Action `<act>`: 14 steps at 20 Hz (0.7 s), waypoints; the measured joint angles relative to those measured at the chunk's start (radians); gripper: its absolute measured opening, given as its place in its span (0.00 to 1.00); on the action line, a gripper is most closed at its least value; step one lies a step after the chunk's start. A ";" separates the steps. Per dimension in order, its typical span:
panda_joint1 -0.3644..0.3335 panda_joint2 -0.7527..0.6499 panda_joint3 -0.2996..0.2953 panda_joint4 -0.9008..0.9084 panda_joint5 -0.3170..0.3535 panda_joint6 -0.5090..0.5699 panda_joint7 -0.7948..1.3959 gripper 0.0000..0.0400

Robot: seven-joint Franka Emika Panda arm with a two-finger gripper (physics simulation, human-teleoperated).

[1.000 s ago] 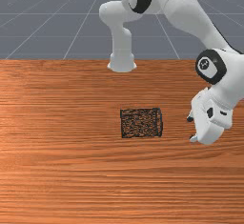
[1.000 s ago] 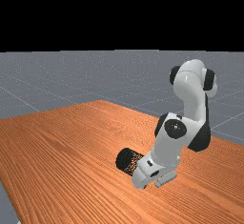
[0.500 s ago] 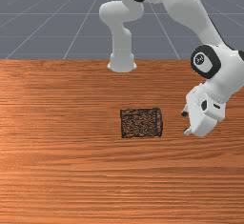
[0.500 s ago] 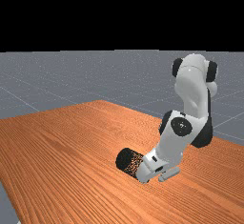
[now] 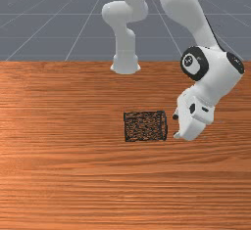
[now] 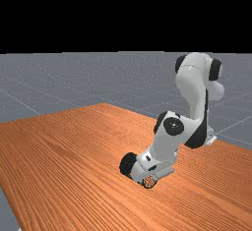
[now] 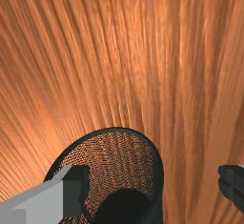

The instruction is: Rotate the holder till the hole upward

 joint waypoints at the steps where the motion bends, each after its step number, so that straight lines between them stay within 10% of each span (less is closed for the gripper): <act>1: -0.004 -0.004 -0.002 -0.009 -0.002 0.005 -0.003 1.00; 14: -0.058 0.012 -0.017 -0.066 -0.009 0.087 -0.046 1.00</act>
